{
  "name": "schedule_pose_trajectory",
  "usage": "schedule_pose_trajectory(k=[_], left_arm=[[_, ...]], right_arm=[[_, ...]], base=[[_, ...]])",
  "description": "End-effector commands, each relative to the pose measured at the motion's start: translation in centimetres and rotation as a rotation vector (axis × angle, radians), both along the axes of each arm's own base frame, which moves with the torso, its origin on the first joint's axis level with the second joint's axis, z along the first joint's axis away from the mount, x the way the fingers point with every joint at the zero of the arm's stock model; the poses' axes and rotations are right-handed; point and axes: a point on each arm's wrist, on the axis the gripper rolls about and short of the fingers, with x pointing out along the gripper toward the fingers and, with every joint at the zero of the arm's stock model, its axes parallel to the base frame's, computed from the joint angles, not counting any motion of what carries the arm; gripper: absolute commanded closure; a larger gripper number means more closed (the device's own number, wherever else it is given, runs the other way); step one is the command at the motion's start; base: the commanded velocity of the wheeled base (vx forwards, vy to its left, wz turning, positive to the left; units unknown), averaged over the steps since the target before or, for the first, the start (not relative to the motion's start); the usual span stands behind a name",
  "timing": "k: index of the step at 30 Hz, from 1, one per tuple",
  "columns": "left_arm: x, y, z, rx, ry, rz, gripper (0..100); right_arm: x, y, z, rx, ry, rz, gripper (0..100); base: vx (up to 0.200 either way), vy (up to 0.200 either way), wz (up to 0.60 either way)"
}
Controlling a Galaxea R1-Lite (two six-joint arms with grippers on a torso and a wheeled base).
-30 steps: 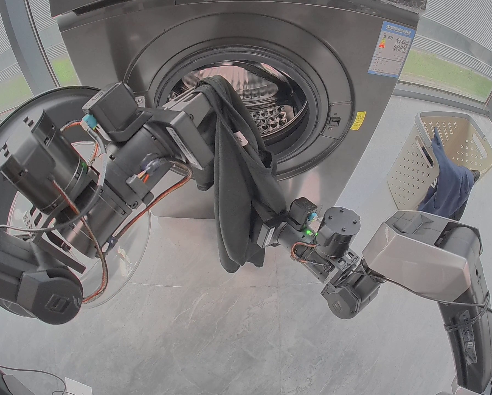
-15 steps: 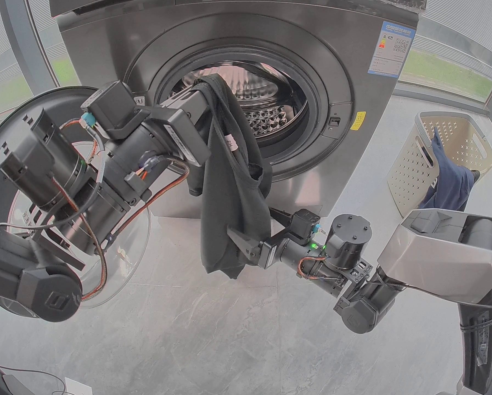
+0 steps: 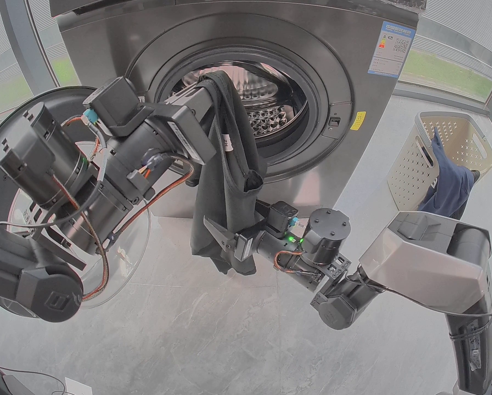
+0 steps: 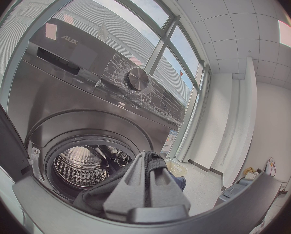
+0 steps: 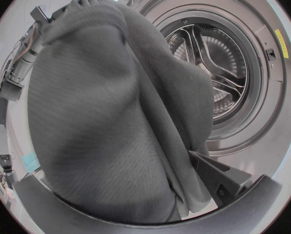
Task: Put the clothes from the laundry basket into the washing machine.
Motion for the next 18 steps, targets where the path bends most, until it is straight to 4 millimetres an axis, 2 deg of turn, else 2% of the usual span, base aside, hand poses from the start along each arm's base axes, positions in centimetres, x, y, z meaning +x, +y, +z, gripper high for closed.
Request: schedule_pose_trajectory(k=[1, 7, 8, 13, 16, 17, 18], left_arm=[[-0.4, 0.1, 0.4, -0.009, -0.012, -0.009, 100], [-0.6, 0.0, 0.5, -0.012, -0.016, -0.015, 100], [-0.6, 0.0, 0.6, -0.013, -0.017, -0.015, 100], [-0.8, 0.4, 0.9, -0.02, -0.027, -0.009, 100], [-0.8, 0.9, 0.9, -0.021, -0.022, 0.007, 100], [-0.6, 1.9, 0.6, -0.015, -0.012, 0.043, 100], [-0.6, 2.2, 0.5, -0.011, -0.007, 0.054, 100]], right_arm=[[2.3, 1.5, -2.5, 0.001, 0.003, -0.044, 0], [3.2, 2.0, -2.4, 0.038, -0.011, -0.103, 0], [3.2, 2.0, -2.3, 0.042, -0.014, -0.104, 100], [3.5, 1.4, -2.2, 0.042, -0.01, -0.119, 100], [3.8, 0.4, -2.1, 0.04, -0.004, -0.14, 100], [4.0, -0.8, -1.5, 0.043, -0.006, -0.161, 100], [4.0, -1.1, -1.3, 0.045, -0.008, -0.166, 100]], base=[[0.0, 0.0, 0.0], [0.0, 0.0, 0.0], [0.0, 0.0, 0.0], [0.0, 0.0, 0.0], [0.0, 0.0, 0.0], [0.0, 0.0, 0.0], [0.0, 0.0, 0.0]])
